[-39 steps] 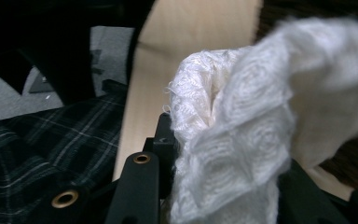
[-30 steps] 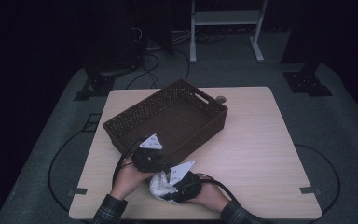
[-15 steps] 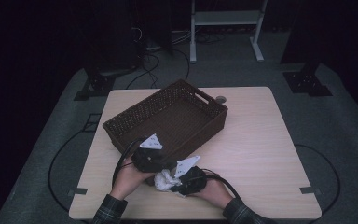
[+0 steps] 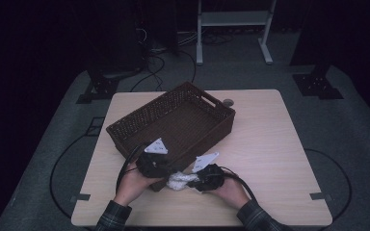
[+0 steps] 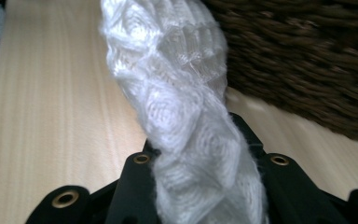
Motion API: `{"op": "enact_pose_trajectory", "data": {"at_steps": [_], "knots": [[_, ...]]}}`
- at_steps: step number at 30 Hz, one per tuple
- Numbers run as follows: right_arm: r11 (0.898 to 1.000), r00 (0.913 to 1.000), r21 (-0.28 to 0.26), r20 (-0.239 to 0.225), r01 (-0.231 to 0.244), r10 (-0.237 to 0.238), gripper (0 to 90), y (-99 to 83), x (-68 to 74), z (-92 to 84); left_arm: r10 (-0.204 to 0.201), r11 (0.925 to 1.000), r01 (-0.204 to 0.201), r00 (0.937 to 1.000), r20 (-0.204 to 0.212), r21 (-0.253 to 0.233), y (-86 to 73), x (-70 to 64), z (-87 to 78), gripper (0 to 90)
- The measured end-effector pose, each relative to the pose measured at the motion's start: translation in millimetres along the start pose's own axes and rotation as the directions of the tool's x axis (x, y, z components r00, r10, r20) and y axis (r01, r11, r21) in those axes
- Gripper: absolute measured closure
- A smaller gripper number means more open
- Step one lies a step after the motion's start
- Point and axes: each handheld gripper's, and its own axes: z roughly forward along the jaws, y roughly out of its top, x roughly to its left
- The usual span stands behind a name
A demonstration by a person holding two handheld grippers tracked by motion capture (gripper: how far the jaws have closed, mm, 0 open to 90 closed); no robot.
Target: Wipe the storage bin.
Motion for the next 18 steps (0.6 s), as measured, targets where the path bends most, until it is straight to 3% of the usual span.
{"op": "enact_pose_trajectory", "data": {"at_steps": [7,13,18], "knots": [[0.999,0.9979,0.001,0.047,-0.045,0.045,68.8,-6.4,-9.1,-9.5,-0.003,1.0,0.003,1.0,0.002,-0.003,-0.1,0.0,0.1,70.8],[1.0,0.9989,-0.001,0.046,-0.003,0.003,68.7,-9.2,-2.9,-20.4,0.001,1.0,-0.001,1.0,0.004,0.001,0.2,0.7,-0.1,70.8],[1.0,0.9989,-0.018,0.047,0.005,-0.005,68.7,-13.0,-0.3,-31.9,-0.004,1.0,0.004,1.0,0.005,-0.002,0.2,0.6,-0.1,70.8]]}}
